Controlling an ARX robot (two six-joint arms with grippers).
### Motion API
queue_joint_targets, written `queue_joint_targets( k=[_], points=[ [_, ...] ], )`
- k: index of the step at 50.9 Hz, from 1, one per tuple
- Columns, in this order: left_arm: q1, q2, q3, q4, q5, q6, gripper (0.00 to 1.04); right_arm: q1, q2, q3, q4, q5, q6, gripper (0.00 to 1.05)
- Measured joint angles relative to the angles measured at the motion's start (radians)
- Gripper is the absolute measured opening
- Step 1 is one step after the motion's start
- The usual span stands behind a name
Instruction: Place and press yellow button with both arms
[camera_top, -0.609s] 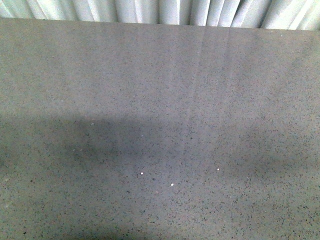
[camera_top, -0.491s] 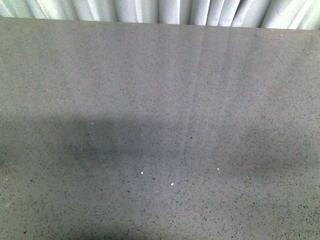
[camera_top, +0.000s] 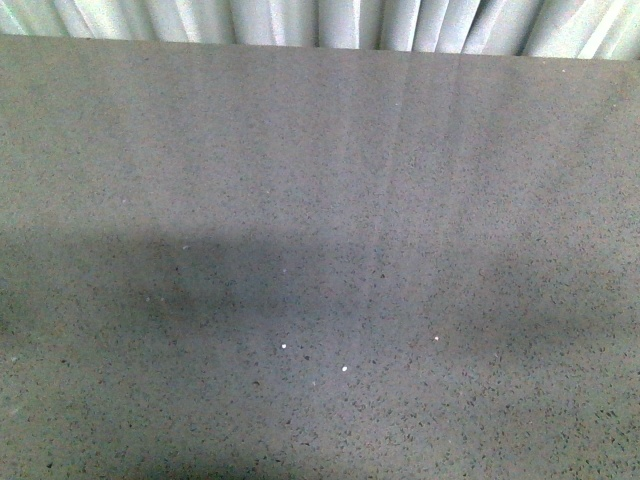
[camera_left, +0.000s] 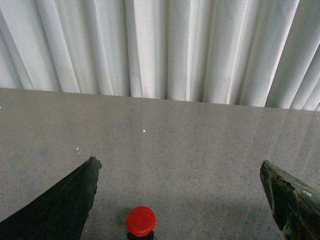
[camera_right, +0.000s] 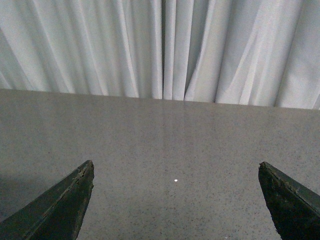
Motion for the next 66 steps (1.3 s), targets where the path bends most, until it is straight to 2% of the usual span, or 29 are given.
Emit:
queue_joint_targets(
  k=[3, 6, 8, 18, 36, 51, 66],
  points=[
    [0.000, 0.000, 0.000, 0.000, 0.000, 0.000, 0.96, 0.000, 0.000, 0.000, 0.000, 0.000, 0.000, 0.96],
    [0.020, 0.103, 0.069, -0.173, 0.135, -0.085, 0.96, 0.000, 0.000, 0.000, 0.000, 0.000, 0.000, 0.96],
    [0.013, 0.222, 0.097, -0.190, 0.158, -0.143, 0.96, 0.000, 0.000, 0.000, 0.000, -0.002, 0.000, 0.96],
    [0.017, 0.621, 0.152, 0.117, 0.101, -0.247, 0.96, 0.000, -0.001, 0.000, 0.000, -0.002, 0.000, 0.96],
    [0.120, 1.020, 0.188, 0.460, 0.050, -0.199, 0.96, 0.000, -0.001, 0.000, 0.000, -0.002, 0.000, 0.96],
    [0.234, 1.166, 0.175, 0.609, 0.053, -0.152, 0.96, 0.000, -0.001, 0.000, 0.000, -0.002, 0.000, 0.96],
    [0.356, 1.320, 0.130, 0.771, 0.098, -0.098, 0.96, 0.000, -0.001, 0.000, 0.000, -0.002, 0.000, 0.96]
  ],
)
